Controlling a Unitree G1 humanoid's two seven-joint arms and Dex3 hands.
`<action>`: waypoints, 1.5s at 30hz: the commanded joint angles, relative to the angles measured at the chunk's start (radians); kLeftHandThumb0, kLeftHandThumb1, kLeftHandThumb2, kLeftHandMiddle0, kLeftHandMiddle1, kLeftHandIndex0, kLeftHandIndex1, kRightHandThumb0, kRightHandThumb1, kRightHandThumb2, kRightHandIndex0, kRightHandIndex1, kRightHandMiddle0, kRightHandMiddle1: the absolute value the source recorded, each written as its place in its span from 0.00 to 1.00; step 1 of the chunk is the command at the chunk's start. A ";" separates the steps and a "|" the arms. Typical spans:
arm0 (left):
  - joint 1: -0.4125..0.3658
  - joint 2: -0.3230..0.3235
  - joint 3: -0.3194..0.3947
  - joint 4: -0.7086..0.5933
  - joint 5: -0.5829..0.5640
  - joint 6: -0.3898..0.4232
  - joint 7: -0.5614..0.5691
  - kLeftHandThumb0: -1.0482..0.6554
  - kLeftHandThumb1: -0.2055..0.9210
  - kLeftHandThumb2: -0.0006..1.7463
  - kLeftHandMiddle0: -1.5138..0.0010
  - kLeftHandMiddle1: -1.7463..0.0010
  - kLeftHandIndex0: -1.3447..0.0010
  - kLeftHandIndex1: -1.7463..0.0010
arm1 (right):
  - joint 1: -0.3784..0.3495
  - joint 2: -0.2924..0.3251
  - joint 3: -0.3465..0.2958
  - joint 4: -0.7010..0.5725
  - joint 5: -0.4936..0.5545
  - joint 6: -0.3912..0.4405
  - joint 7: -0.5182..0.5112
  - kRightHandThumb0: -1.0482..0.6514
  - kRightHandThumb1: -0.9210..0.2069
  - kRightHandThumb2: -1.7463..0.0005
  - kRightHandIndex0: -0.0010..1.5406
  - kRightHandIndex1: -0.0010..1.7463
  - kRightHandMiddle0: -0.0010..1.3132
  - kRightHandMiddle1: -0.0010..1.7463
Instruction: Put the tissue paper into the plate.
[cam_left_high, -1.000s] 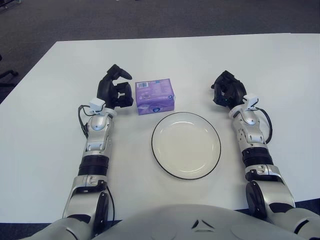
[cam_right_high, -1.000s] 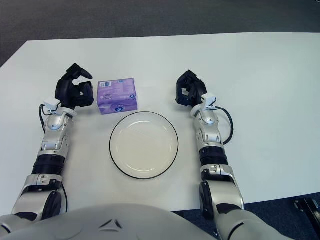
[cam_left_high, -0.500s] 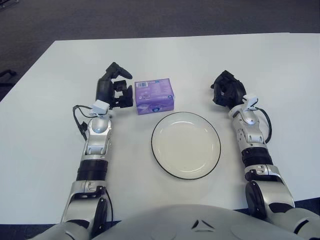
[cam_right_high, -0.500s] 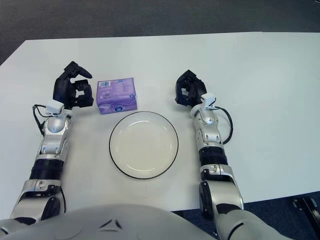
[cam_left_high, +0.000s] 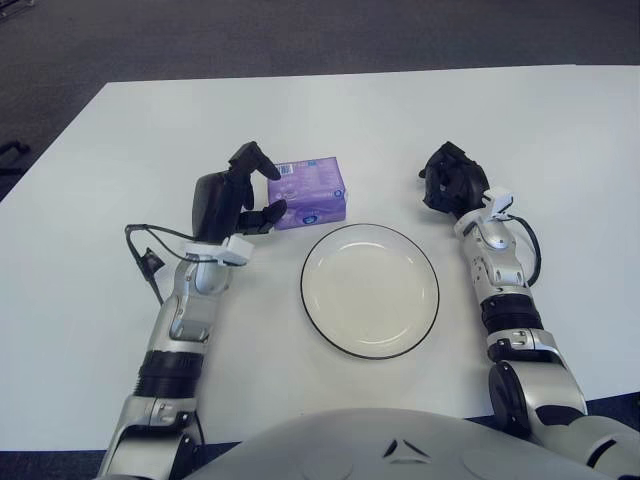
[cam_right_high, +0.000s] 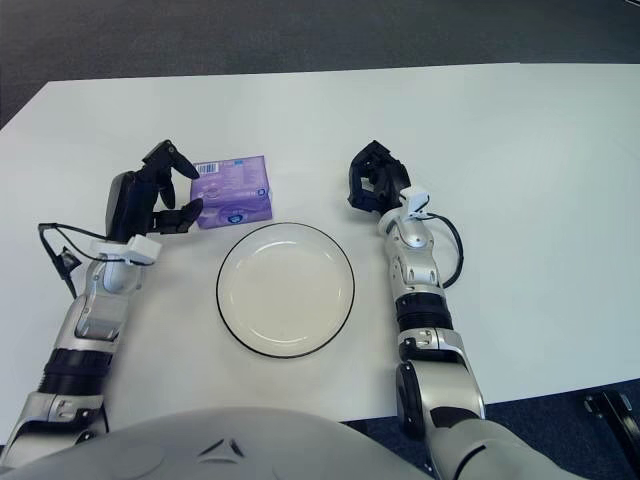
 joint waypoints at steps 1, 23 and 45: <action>0.109 0.011 -0.019 -0.019 0.071 0.010 0.038 0.38 0.75 0.52 0.66 0.00 0.73 0.00 | 0.172 0.071 0.004 0.085 0.015 0.011 0.001 0.36 0.41 0.34 0.61 1.00 0.38 1.00; 0.092 0.034 -0.086 -0.137 0.262 0.071 0.084 0.08 0.96 0.26 0.98 0.49 1.00 0.35 | 0.166 0.067 0.001 0.111 0.008 -0.017 0.017 0.36 0.41 0.35 0.63 1.00 0.38 1.00; -0.034 0.083 -0.188 -0.145 0.434 0.183 -0.053 0.00 1.00 0.38 1.00 0.83 1.00 0.66 | 0.158 0.068 -0.003 0.139 0.007 -0.037 0.023 0.36 0.43 0.33 0.63 1.00 0.40 1.00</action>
